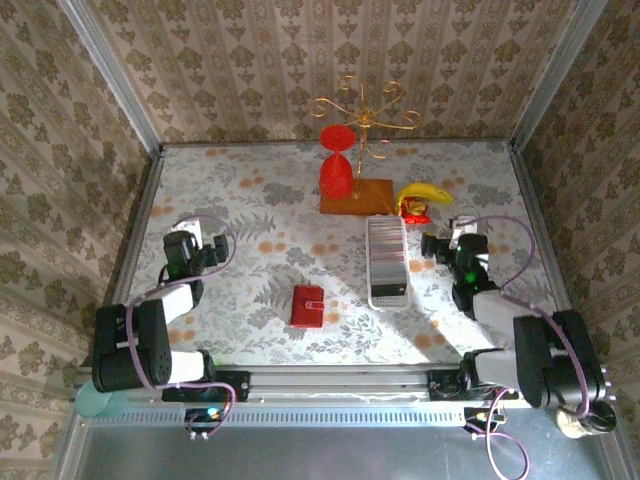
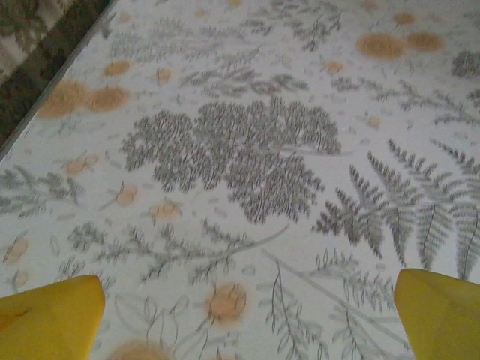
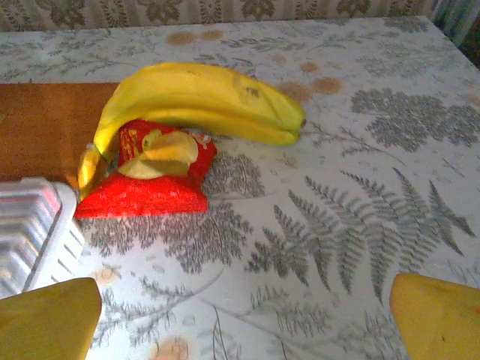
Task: Put the credit cards into the card holder
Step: Reset both arms
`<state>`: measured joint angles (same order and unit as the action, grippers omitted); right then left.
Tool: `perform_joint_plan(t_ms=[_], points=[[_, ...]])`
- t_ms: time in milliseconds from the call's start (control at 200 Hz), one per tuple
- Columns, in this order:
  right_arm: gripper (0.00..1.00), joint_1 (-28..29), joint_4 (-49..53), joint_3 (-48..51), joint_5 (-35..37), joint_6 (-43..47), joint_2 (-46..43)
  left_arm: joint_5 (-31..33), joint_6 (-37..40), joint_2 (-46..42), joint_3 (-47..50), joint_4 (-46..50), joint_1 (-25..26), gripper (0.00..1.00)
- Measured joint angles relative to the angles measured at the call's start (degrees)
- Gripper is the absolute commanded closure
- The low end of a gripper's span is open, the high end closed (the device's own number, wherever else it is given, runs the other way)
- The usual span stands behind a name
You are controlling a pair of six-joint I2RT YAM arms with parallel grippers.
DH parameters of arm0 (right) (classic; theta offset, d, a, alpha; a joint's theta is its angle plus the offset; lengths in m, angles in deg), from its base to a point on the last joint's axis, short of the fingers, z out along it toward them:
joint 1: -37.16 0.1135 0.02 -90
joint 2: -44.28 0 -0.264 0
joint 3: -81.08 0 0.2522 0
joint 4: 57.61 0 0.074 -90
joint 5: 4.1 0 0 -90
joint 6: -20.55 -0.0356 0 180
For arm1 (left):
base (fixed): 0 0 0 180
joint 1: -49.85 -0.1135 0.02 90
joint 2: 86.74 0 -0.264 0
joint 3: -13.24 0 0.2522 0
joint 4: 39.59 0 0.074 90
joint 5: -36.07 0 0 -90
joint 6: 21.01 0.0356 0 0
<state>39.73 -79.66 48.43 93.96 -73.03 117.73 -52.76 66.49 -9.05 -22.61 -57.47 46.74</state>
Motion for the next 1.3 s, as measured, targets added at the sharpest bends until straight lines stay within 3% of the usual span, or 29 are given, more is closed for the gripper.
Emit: perform_joint_plan(t_ms=[195, 275, 570, 1300], points=[[0.0, -1.4, -11.9, -2.1, -2.0, 0.4, 10.7, -2.0, 2.9, 9.0, -2.8, -8.2, 2.5, 0.0], [0.0, -1.7, -11.6, -2.1, -2.5, 0.4, 14.1, -1.2, 4.4, 10.5, -1.0, -14.5, 4.9, 0.0], [0.0, -1.7, -11.3, -4.4, -2.5, 0.4, 14.4, 6.2, 4.7, 11.4, 0.4, -19.5, 5.6, 0.0], [0.0, -1.6, -11.3, -4.4, -2.5, 0.4, 14.4, 8.6, 5.2, 11.4, 0.4, -21.6, 6.9, 0.0]])
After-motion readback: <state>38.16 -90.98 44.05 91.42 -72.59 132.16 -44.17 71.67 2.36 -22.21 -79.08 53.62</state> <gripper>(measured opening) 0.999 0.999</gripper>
